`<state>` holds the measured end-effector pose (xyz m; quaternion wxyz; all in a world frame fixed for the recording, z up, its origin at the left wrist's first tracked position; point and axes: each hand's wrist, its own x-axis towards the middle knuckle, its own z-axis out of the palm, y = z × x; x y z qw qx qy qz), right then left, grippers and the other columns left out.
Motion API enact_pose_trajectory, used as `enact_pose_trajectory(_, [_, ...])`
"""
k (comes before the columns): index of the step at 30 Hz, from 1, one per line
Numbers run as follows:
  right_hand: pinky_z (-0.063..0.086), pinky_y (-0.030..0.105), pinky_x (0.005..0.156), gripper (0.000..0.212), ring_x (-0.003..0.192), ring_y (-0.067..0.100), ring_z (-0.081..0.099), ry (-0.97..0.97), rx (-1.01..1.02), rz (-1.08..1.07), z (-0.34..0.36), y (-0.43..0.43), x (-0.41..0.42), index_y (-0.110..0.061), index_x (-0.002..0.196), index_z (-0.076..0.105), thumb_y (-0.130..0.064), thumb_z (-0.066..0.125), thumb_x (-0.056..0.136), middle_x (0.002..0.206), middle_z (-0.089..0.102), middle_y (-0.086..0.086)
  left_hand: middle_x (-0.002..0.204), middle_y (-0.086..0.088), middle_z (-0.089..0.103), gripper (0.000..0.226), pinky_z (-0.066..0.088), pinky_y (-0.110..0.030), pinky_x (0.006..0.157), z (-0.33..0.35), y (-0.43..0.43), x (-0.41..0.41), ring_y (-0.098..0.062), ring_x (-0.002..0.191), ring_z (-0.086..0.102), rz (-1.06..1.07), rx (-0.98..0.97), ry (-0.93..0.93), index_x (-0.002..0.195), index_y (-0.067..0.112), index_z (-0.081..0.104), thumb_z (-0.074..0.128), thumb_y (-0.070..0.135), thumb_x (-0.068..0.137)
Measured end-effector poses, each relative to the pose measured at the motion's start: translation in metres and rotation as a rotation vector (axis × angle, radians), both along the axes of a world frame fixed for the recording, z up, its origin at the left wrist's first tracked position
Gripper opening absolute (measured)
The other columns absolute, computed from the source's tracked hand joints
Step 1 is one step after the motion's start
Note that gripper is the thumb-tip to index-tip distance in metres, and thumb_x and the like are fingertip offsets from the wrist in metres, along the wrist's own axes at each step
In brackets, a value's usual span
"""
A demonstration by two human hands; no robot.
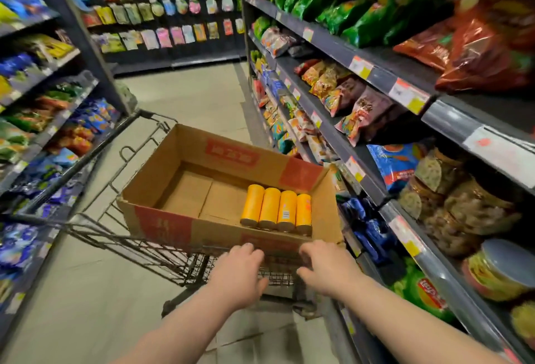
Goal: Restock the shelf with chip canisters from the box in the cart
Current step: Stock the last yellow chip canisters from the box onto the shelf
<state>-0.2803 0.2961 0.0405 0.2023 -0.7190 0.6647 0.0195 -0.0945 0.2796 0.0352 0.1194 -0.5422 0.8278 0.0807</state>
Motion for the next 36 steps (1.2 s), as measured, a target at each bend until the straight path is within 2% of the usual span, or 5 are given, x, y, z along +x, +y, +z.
enact_pose_trajectory(10, [0.044,0.038,0.096,0.042,0.117,0.023,0.051,-0.063,0.109,-0.03,-0.02,-0.058,-0.03,-0.025,0.129,0.049,-0.043,0.049,0.091,0.13,0.054,0.0,0.128,-0.002,0.048,0.05,0.041,-0.037,0.098,-0.011,-0.062,-0.015,-0.023,0.12,0.045,0.037,0.059,-0.046,0.13,0.021,0.044,0.047,0.049,0.09])
enact_pose_trajectory(19, [0.042,0.038,0.099,0.045,0.121,0.023,0.048,-0.055,0.174,-0.136,-0.042,-0.116,-0.033,-0.024,0.135,0.046,-0.04,0.05,0.092,0.135,0.05,0.0,0.131,0.002,0.048,0.05,0.045,-0.033,0.096,-0.037,-0.148,-0.019,-0.019,0.118,0.048,-0.051,0.1,0.027,0.133,0.023,0.045,0.05,0.048,0.09])
enact_pose_trajectory(25, [0.04,0.041,0.103,0.045,0.123,0.026,0.047,-0.022,0.275,-0.218,-0.064,-0.185,-0.016,-0.023,0.134,0.046,-0.039,0.051,0.092,0.135,0.05,0.002,0.129,0.002,0.05,0.052,0.047,-0.035,0.095,-0.059,-0.232,-0.003,-0.019,0.115,0.05,-0.078,0.193,0.016,0.132,0.024,0.046,0.055,0.047,0.087])
enact_pose_trajectory(36, [0.044,0.04,0.098,0.043,0.12,0.031,0.051,0.004,0.474,-0.259,-0.138,-0.298,0.032,-0.018,0.13,0.049,-0.036,0.053,0.091,0.132,0.05,0.008,0.126,-0.002,0.049,0.056,0.047,-0.034,0.093,-0.129,-0.343,0.044,-0.022,0.116,0.051,-0.049,0.404,-0.069,0.133,0.023,0.042,0.054,0.05,0.086])
